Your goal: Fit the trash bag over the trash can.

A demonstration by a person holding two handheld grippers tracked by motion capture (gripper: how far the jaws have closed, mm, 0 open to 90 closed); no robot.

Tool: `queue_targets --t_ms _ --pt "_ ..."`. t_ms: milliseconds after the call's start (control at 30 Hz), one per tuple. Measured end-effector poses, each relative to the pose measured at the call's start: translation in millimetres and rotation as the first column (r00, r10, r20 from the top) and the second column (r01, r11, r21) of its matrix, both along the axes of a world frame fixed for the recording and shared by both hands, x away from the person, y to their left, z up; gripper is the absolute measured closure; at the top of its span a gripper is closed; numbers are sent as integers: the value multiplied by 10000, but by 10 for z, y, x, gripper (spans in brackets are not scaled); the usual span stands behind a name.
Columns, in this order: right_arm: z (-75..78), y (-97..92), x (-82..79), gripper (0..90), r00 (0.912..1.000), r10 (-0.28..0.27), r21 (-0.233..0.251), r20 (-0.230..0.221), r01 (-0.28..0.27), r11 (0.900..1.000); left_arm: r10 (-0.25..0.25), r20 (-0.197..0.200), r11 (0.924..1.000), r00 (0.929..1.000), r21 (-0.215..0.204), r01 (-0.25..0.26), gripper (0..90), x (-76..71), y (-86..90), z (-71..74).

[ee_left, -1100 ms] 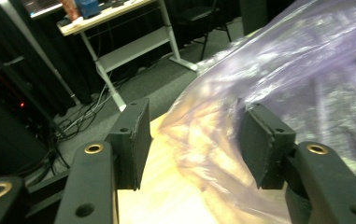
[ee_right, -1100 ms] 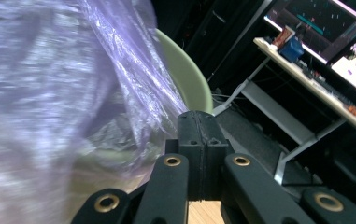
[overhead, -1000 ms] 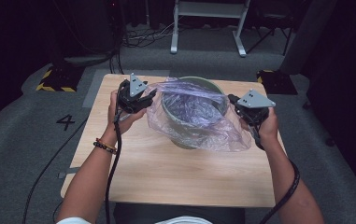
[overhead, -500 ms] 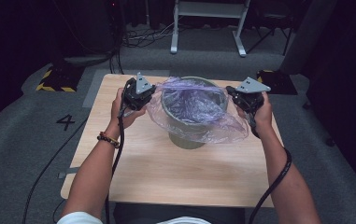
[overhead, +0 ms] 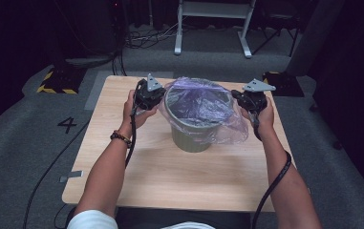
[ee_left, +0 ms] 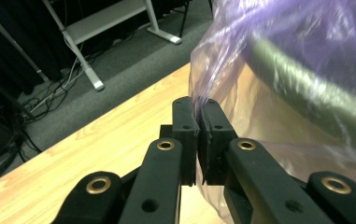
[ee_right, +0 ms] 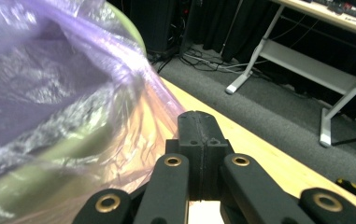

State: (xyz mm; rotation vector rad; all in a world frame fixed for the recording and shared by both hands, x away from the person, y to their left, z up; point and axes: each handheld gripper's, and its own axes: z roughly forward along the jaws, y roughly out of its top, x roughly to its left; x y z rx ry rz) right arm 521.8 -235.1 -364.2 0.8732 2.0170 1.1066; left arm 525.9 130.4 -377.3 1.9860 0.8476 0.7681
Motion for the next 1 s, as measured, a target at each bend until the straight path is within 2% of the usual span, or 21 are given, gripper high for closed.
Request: queue_targets --t_ms 67,233,267,333,500,567,767,867,1000 --pt "-56 -3 29 900 9998 18 141 -178 -15 9999 -99 -156 9997 9998 -220 96 871 21 -23 -35" --pt "-119 -9 63 900 9991 118 251 -405 -108 9996 -86 -329 9993 9994 -359 74 875 48 -61 -74" --pt "-147 -11 72 900 9987 144 399 -488 -125 9991 -127 -393 9989 9991 -453 109 876 59 -68 -88" --pt "-178 -10 83 900 9980 215 549 -589 -183 9983 -115 -612 9994 9981 -329 95 879 86 -96 -145" --pt "-234 24 86 900 9969 356 524 -698 -320 9981 -230 -801 9990 9965 -402 198 881 92 -114 -218" --pt "-245 28 89 900 9970 357 545 -692 -320 9980 -307 -952 9979 9950 -605 250 881 91 -110 -268" --pt "-313 60 62 900 9950 580 715 -811 -522 9961 -604 -1139 9956 9917 -781 517 880 66 -93 -380" --pt "-360 68 39 900 9938 701 972 -862 -616 9934 -698 -1211 9944 9902 -873 595 880 44 -72 -424" --pt "-382 80 9 900 9934 777 1006 -846 -691 9925 -861 -1310 9927 9876 -948 739 877 2 -48 -450"
